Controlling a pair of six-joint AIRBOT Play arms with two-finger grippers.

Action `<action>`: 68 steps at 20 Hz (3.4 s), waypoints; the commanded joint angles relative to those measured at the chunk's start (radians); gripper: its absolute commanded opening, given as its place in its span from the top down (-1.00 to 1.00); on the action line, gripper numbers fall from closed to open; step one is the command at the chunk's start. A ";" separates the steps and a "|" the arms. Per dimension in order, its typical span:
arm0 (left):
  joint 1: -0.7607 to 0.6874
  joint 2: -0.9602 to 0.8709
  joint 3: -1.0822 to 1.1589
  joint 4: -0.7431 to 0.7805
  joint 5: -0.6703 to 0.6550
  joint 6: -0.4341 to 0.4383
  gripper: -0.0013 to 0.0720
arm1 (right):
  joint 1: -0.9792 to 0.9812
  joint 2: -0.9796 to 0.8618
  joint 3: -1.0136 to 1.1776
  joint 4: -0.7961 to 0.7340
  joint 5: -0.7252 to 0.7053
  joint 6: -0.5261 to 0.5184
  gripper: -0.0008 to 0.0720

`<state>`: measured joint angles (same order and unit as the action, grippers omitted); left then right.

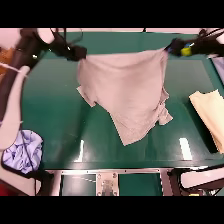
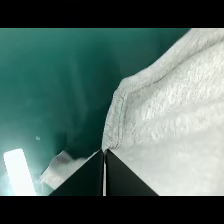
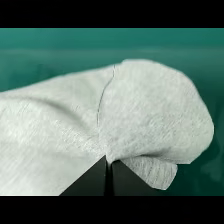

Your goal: Fold the shirts.

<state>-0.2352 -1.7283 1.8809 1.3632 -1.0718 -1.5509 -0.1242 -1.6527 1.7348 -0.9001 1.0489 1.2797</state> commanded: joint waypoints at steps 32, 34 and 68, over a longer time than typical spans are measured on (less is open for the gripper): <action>0.083 -0.222 -0.012 0.080 -0.234 0.093 0.92 | 0.450 0.508 -1.265 0.204 -0.325 0.279 0.94; 0.136 -0.220 -0.012 0.091 -0.351 0.086 0.92 | 0.386 0.510 -1.208 0.070 -0.244 0.324 0.94; 0.309 0.490 -0.289 -0.330 -0.080 0.129 0.92 | -0.021 0.443 -0.346 -0.018 0.143 -0.011 0.94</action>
<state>0.0731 -1.0691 1.7271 1.1263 -1.1629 -1.5078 -0.1982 -1.0904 1.5654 -0.9279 1.3415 1.3258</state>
